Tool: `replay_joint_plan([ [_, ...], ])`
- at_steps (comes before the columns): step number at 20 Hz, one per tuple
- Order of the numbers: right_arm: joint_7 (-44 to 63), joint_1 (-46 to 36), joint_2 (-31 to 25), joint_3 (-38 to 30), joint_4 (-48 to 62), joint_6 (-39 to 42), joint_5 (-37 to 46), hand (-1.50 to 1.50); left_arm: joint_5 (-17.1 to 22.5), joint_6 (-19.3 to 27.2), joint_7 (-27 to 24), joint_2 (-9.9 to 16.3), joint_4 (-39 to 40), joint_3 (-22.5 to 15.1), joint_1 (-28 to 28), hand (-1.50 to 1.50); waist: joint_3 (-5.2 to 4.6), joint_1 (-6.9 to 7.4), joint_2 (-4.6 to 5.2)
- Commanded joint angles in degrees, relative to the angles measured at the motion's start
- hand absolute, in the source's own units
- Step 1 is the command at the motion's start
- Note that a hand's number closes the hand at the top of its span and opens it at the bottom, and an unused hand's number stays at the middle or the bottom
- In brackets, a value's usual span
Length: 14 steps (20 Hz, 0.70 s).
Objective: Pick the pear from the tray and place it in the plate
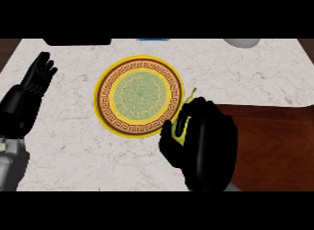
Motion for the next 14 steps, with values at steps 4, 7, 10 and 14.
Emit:
replay_joint_plan([
  [4, 16.59, -12.28, 1.36, -0.59, 10.01, -4.83, -3.62, 1.50, -0.32, -1.35, 1.30, -0.43, -1.82, -1.94, -2.00, 0.00, 0.11, 3.53, 0.99],
  [7, 14.07, -13.92, 1.37, -3.94, 13.41, -7.35, -8.02, 1.50, -0.64, -0.54, 0.51, -1.42, 0.78, -1.47, -4.14, 0.00, 0.15, 2.77, 1.22],
  [10, 12.48, -18.23, 1.37, -7.96, 20.56, -10.63, -10.77, 1.50, -0.34, -2.01, -1.49, -1.57, 0.33, -2.06, -1.67, 0.00, 0.11, 4.40, 1.53],
  [14, 10.81, -23.07, 1.38, -10.29, 31.05, -12.94, -13.96, 1.50, -0.63, -0.76, 1.39, -1.75, 0.83, -1.71, -6.25, 0.00, 0.13, 4.93, 1.77],
])
